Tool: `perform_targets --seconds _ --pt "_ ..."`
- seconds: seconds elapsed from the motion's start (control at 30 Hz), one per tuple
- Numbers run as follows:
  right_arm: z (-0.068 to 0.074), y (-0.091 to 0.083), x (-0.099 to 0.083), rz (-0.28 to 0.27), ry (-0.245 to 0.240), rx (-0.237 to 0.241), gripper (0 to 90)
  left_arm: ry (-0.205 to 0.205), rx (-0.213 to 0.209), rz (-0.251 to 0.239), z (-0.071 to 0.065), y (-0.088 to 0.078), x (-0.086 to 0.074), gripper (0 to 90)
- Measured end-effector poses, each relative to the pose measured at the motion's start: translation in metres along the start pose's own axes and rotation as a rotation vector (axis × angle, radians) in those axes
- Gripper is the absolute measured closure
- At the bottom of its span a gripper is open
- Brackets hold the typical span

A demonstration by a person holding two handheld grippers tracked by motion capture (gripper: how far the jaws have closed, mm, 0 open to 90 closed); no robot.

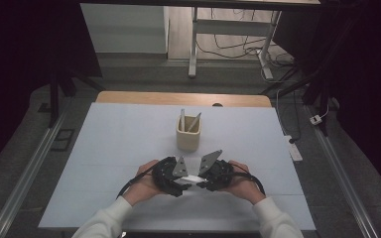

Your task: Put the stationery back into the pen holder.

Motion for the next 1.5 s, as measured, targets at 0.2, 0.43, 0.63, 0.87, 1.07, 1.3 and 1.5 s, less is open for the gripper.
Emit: perform_targets --seconds 0.2,0.43,0.63,0.87,1.07,1.3,1.5 --pt "0.002 0.0 0.002 0.001 -0.02 0.0 66.6 0.019 -0.012 0.02 -0.001 0.003 0.0 40.5" --pt "0.005 0.0 0.005 -0.005 -0.077 0.006 66.5 0.034 -0.042 0.046 -0.005 0.007 -0.001 48.7" --pt "0.009 -0.001 0.008 -0.002 -0.098 0.003 66.5 0.054 -0.061 0.071 -0.007 0.009 -0.002 56.7" --pt "0.009 -0.002 0.007 -0.006 -0.123 0.003 64.3 0.101 -0.085 0.104 -0.012 0.014 -0.004 68.9" --pt "0.006 -0.007 0.006 -0.07 -0.08 -0.038 61.9 0.067 -0.088 0.088 -0.008 0.012 -0.005 70.3" --pt "-0.005 -0.016 0.0 -0.181 0.056 -0.092 47.3 0.048 -0.072 0.066 -0.002 0.01 -0.006 70.3" --pt "-0.011 -0.023 -0.007 -0.223 0.123 -0.148 40.5 0.012 -0.047 0.033 0.004 0.005 -0.008 70.3"
Point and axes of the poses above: each handheld gripper's, and its own axes: y roughly forward along the jaws, x roughly out of its top, z roughly to its left, the point moved 3 cm from there along y, roughly forward along the jaws, and after that the axes turned 12 degrees about -y, right-handed, at the moved point
